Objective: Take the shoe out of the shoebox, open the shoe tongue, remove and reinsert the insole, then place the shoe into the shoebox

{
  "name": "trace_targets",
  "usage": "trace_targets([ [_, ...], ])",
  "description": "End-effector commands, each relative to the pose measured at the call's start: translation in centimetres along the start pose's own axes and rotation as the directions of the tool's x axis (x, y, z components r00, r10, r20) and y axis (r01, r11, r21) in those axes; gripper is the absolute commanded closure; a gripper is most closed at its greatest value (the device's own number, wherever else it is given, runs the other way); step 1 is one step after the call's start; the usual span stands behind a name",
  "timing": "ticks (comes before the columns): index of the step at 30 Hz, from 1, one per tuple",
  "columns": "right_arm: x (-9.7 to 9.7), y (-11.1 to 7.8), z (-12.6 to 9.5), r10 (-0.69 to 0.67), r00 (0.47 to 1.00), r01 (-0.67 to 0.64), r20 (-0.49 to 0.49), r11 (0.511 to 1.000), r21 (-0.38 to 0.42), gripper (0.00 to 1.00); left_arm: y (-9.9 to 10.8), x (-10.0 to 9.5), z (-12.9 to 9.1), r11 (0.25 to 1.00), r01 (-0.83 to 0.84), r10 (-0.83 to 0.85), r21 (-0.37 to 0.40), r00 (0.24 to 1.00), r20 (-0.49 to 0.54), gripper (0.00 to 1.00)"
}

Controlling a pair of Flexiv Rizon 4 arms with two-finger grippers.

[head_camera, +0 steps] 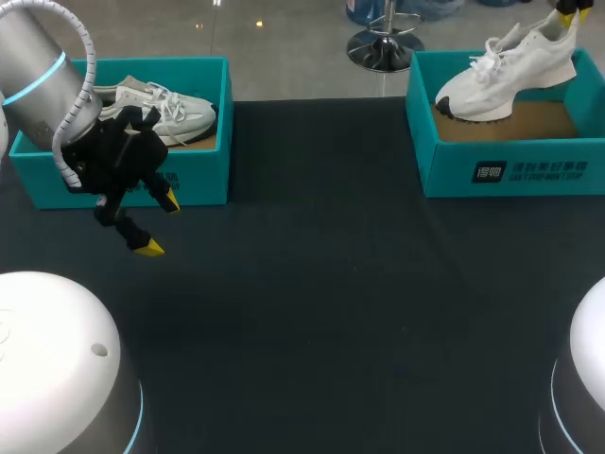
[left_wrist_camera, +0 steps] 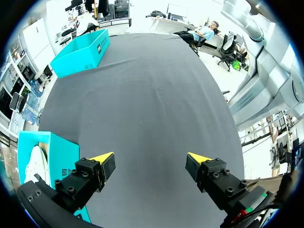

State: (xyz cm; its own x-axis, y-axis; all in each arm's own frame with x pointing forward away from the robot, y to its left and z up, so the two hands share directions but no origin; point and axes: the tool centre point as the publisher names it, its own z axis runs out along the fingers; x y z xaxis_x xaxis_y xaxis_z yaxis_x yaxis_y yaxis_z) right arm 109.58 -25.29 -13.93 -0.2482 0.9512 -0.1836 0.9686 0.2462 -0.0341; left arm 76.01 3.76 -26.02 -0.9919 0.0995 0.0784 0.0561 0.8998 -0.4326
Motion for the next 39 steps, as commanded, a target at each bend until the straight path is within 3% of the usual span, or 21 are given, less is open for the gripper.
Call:
trace_targets([
  [1, -0.1, -0.2, 0.1, 0.019, 1.000, -0.019, -0.002, 1.000, 0.008, 1.00, 0.0, 0.0, 0.0, 1.000, 0.000, 0.000, -0.002, 1.000, 0.000, 0.00],
  [13, -0.2, -2.9, 2.4, 0.328, 0.944, -0.325, -0.042, 0.943, 0.065, 1.00, 0.0, 0.0, 0.0, 1.000, 0.000, 0.000, -0.002, 1.000, 0.000, 0.00],
  [24, -0.9, -5.2, 4.1, 0.435, 0.899, -0.431, -0.045, 0.899, 0.074, 1.00, 0.0, 0.0, 0.0, 1.000, 0.000, 0.000, -0.002, 1.000, 0.000, 0.00],
  [39, -2.5, -4.5, 6.2, 0.512, 0.859, -0.510, -0.018, 0.858, 0.064, 1.00, 0.0, 0.0, 0.0, 1.000, 0.000, 0.000, -0.002, 1.000, 0.000, 0.00],
])
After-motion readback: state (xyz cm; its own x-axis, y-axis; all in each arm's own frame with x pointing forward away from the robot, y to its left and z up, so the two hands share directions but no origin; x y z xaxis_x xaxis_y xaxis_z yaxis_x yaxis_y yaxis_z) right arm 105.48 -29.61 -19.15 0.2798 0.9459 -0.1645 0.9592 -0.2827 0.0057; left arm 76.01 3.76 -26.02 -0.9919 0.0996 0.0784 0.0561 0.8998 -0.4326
